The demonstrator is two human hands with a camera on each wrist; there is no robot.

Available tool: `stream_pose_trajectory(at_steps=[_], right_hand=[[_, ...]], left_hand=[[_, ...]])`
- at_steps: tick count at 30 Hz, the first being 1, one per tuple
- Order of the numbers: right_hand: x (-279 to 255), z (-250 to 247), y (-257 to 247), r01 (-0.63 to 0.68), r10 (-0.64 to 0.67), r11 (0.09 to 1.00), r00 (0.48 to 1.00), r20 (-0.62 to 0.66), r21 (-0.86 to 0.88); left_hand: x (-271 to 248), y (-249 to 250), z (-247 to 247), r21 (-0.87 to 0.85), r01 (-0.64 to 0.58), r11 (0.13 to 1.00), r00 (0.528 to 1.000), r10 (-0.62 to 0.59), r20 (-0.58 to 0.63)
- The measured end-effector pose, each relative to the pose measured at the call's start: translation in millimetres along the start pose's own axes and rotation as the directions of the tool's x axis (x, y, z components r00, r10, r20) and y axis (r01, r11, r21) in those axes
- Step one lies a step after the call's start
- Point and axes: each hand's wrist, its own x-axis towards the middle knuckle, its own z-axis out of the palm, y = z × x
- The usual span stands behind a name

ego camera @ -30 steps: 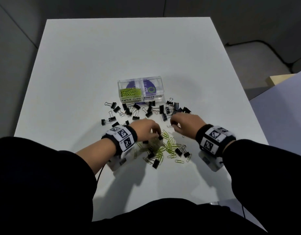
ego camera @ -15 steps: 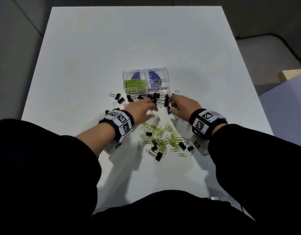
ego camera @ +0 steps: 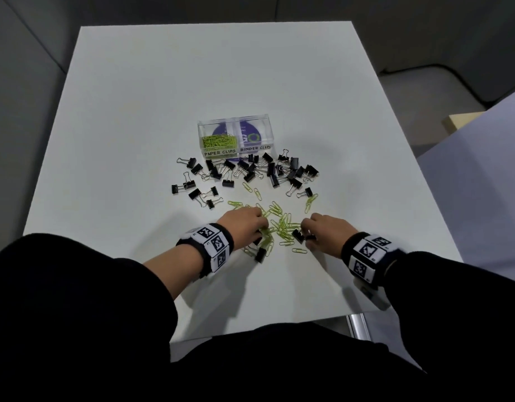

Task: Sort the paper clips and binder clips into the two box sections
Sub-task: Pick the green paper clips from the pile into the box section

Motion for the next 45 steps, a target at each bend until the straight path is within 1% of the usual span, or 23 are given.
stream_pose_trajectory(at_steps=[3,7,9,12,13,16,20,22,25,31,36,41,45], right_hand=[[2,3,-3,-0.017,0.018,0.999,0.999,-0.036,0.045],[3,0,-5,-0.065,0.07,0.982,0.997,-0.025,0.18],[5,-4,-3,-0.092,0.098,0.977,0.995,-0.022,0.191],[7,-10,-5,-0.124,0.133,0.973,0.991,-0.033,0.195],[7,-11,-7,-0.121,0.13,0.971,0.991,-0.03,0.205],[7,-12,-14,-0.111,0.106,0.969,0.994,0.034,0.22],[2,-9,-18,-0.031,0.021,0.962,0.999,0.039,0.272],[1,-9,-19,-0.005,-0.013,0.971,0.997,0.072,0.24],[5,-7,-18,-0.007,-0.022,0.975,0.992,0.127,0.222],[9,-6,-17,-0.045,0.004,0.969,0.986,0.166,0.243],[10,-8,-18,-0.035,0.004,0.985,0.983,0.181,0.168],[10,-7,-15,0.004,-0.011,0.999,0.99,0.143,0.046],[10,-13,-17,0.095,-0.089,0.989,0.994,0.06,-0.109]], left_hand=[[0,4,0,-0.011,0.011,1.0,1.0,-0.011,-0.026],[-1,6,-2,-0.11,0.083,0.99,0.992,-0.093,-0.085],[-3,6,-4,-0.079,0.121,0.989,0.987,-0.129,-0.1],[-4,2,-2,-0.01,0.147,0.989,0.987,-0.147,-0.059],[-4,2,0,-0.004,0.143,0.99,0.989,-0.143,-0.048],[-6,4,4,-0.006,0.119,0.993,0.993,-0.119,-0.026],[-7,7,3,0.067,0.082,0.994,0.997,-0.081,-0.018],[-8,8,2,0.098,0.082,0.992,0.997,-0.082,-0.011],[-8,9,2,0.095,0.085,0.992,0.996,-0.085,-0.007],[-9,10,5,0.044,0.086,0.995,0.996,-0.087,0.021],[-9,12,6,0.024,0.087,0.996,0.995,-0.088,0.042],[-11,12,5,0.063,0.075,0.995,0.995,-0.079,0.067],[-13,11,3,0.096,0.036,0.995,0.997,-0.042,0.06]])
